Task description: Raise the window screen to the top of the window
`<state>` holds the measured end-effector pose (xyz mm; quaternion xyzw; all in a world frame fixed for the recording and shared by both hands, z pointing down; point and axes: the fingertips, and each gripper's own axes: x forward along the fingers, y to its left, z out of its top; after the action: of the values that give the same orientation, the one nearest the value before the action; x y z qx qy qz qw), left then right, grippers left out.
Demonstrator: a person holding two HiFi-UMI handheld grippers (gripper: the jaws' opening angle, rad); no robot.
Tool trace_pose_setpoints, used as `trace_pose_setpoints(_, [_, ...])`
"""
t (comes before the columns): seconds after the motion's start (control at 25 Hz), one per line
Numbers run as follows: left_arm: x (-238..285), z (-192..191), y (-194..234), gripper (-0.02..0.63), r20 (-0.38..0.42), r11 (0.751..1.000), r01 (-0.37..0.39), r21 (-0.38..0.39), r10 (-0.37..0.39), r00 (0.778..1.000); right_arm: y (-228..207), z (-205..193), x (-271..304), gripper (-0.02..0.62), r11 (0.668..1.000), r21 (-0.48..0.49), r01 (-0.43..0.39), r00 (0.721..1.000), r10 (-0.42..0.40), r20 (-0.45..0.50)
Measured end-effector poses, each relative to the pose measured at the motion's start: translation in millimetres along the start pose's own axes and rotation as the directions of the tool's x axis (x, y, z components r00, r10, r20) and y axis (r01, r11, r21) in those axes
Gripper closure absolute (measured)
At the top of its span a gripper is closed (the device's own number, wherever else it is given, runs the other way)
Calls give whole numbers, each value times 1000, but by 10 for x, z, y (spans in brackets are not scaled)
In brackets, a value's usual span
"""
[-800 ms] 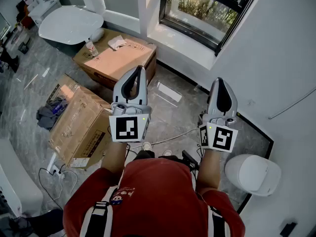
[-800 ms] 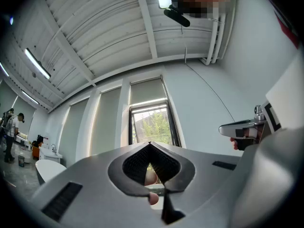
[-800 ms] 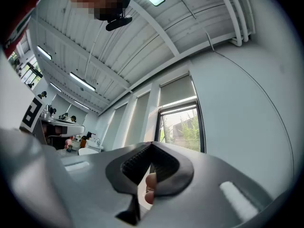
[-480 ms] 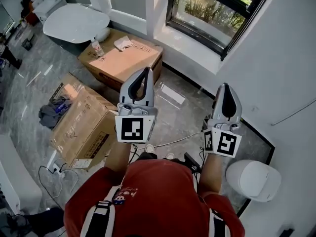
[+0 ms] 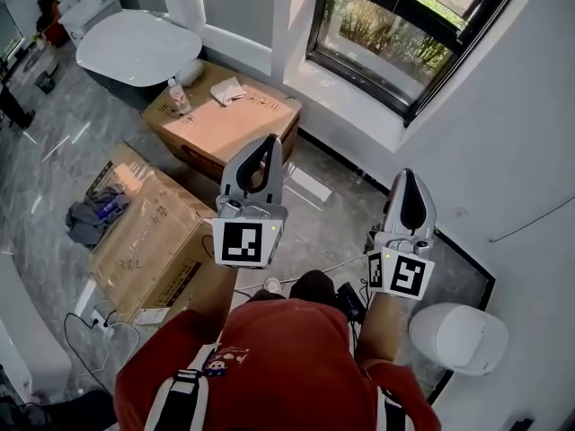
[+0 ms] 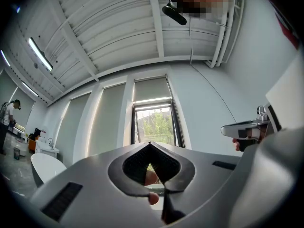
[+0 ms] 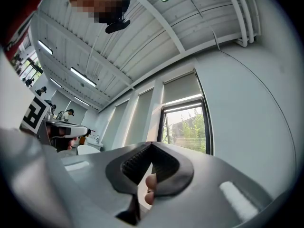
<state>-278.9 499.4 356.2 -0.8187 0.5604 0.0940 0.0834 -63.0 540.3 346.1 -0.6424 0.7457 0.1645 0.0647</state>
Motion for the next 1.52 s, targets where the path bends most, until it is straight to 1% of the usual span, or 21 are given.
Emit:
trace_pose_setpoints(0.28, [232,-131,167,601,-20,1000,-2,-18,1,1000,8,-138,263,586,1000,-5,9,1000,-9,-12])
trace_pose_setpoints(0.48, [516,-198,231,601,-2,1000,-2,6,2,1000,-90,-280,519,586,1000,0,9,1000,-9,-21])
trace_pose_setpoints(0.64, [785,-278,208,601,-19,1000,11,13,-10,1000,-218,-421,746,586,1000,7,18,1000,-17,-19])
trace_pose_setpoints(0.76, [1066,-333,181,601,-12,999,16,36,-16,1000,-402,-534,938,586,999,10,35,999,-34,-14])
trace_pose_setpoints(0.92, [1486,-418,74,601,6,999,29,37,-29,1000,-758,-742,1166,586,997,10,78,997,-78,-27])
trace_pose_setpoints(1.0, [1702,-454,-5,601,5,998,40,40,-40,999,-942,-817,1272,586,995,26,95,995,-94,-31])
trace_pose_setpoints(1.12, [2036,-485,-124,601,-1,997,62,44,-62,998,-1184,-836,1457,586,993,61,100,995,-99,-17])
trace_pose_setpoints(1.36, [2564,-554,-343,601,0,996,81,45,-82,997,-1629,-936,1723,586,990,56,130,991,-130,-1])
trace_pose_setpoints(1.52, [2814,-613,-447,600,0,995,85,53,-85,996,-1838,-1079,1821,586,989,62,137,991,-136,-13])
